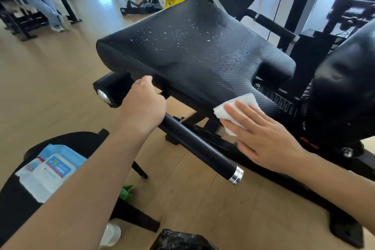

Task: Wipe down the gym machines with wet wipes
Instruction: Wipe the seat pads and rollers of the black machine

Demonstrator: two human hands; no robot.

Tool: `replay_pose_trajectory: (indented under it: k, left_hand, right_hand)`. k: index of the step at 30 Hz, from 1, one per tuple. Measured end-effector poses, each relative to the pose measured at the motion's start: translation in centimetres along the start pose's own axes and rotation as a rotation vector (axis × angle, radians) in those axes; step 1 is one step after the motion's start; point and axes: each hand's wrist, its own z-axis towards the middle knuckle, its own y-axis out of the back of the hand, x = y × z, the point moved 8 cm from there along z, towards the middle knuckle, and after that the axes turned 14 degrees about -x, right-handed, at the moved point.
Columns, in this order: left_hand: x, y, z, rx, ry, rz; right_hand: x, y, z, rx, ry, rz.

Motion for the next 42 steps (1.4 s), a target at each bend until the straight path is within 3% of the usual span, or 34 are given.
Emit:
replay_pose_trajectory:
  k: [7,11,19,28,33,36,42]
  left_hand:
    - [0.0,0.1,0.3,-0.001,0.015,0.007]
    - [0.4,0.2,0.3,0.009,0.029,0.009]
    - [0.2,0.0,0.2,0.060,0.021,0.070]
    - [-0.7,-0.2,0.4,0.150,-0.060,0.230]
    - [-0.7,-0.2,0.3,0.142,-0.062,0.229]
    - [-0.7,-0.1,0.2,0.122,-0.061,0.209]
    - [-0.4,0.0,0.1,0.081,-0.048,0.150]
  right_hand:
    - [4.9,-0.5,16.5,-0.077,0.142,-0.016]
    - [3.7,-0.5,14.2,-0.069,0.099,-0.021]
    - [0.0,0.3,-2.9,-0.108,-0.314,0.113]
    - [-6.1,-1.6,4.6,0.093,-0.766,0.393]
    - [-2.6,-0.1,-0.4,-0.018,-0.970,0.369]
    - [-0.9,0.1,-2.3,-0.115,-1.107,0.491]
    - [-6.3,-1.2,0.2,-0.105,-1.266,0.557]
